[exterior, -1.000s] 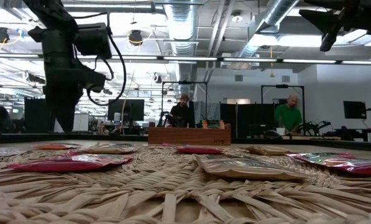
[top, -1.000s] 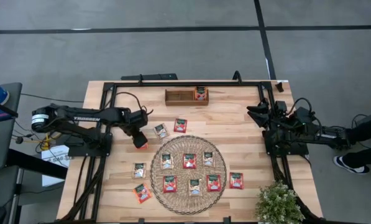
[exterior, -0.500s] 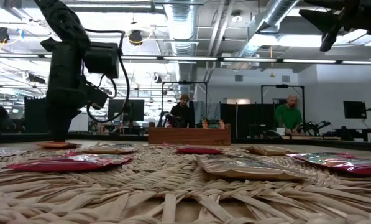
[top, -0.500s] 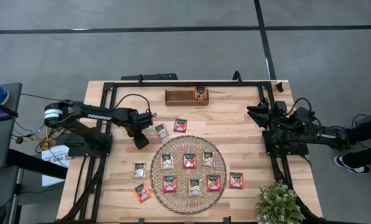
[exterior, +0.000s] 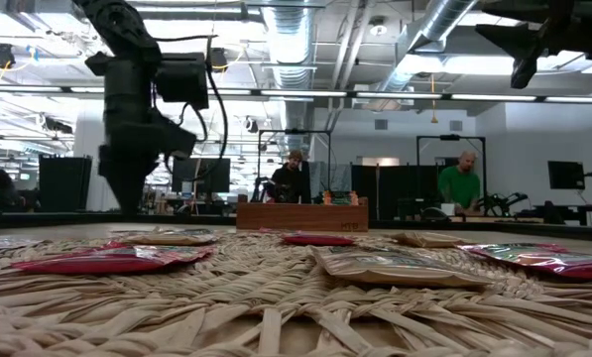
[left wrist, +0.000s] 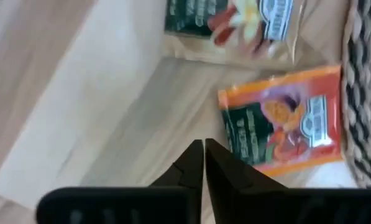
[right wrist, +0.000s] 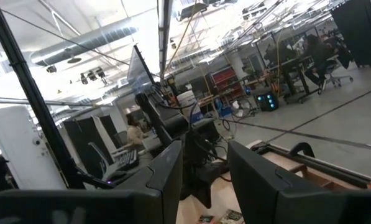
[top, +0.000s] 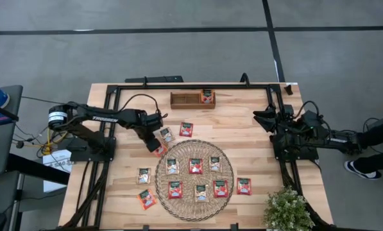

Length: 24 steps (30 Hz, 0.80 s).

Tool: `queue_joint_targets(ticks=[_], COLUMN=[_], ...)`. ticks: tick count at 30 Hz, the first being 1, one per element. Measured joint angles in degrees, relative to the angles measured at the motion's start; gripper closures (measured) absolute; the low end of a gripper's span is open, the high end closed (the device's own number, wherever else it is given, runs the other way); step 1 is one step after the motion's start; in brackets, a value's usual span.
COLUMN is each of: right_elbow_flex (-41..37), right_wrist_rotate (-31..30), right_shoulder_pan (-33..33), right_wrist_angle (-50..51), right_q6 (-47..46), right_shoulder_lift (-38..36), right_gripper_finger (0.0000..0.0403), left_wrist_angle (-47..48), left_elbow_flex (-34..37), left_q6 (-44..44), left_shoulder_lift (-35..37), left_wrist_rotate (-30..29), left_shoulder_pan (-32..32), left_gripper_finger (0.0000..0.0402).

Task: Pick & Place Tea
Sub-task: Put the orange tea bag into the right section of the wooden organizer

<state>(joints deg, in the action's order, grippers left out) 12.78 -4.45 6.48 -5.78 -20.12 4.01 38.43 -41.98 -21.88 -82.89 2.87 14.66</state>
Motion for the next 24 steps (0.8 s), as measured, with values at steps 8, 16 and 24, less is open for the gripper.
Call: queue_joint_targets(ticks=[8, 16, 24], right_elbow_flex=[0.0, 0.0, 0.0], right_wrist_rotate=[0.0, 0.0, 0.0], right_shoulder_pan=[0.0, 0.0, 0.0], right_wrist_angle=[0.3, 1.1, 1.2], right_q6=[-0.2, -0.9, -0.9], right_shoulder_lift=[0.0, 0.0, 0.0], right_gripper_finger=[0.0282, 0.0282, 0.0282], left_wrist_angle=[0.9, 2.8, 3.0], left_elbow_flex=[0.0, -3.2, -4.5], left_q6=[-1.6, -6.7, -9.9], left_shoulder_lift=[0.3, 1.2, 0.6], left_wrist_rotate=[1.7, 6.2, 6.5], left_shoulder_pan=[0.1, -0.1, -0.1], left_gripper_finger=[0.0399, 0.0371, 0.0286])
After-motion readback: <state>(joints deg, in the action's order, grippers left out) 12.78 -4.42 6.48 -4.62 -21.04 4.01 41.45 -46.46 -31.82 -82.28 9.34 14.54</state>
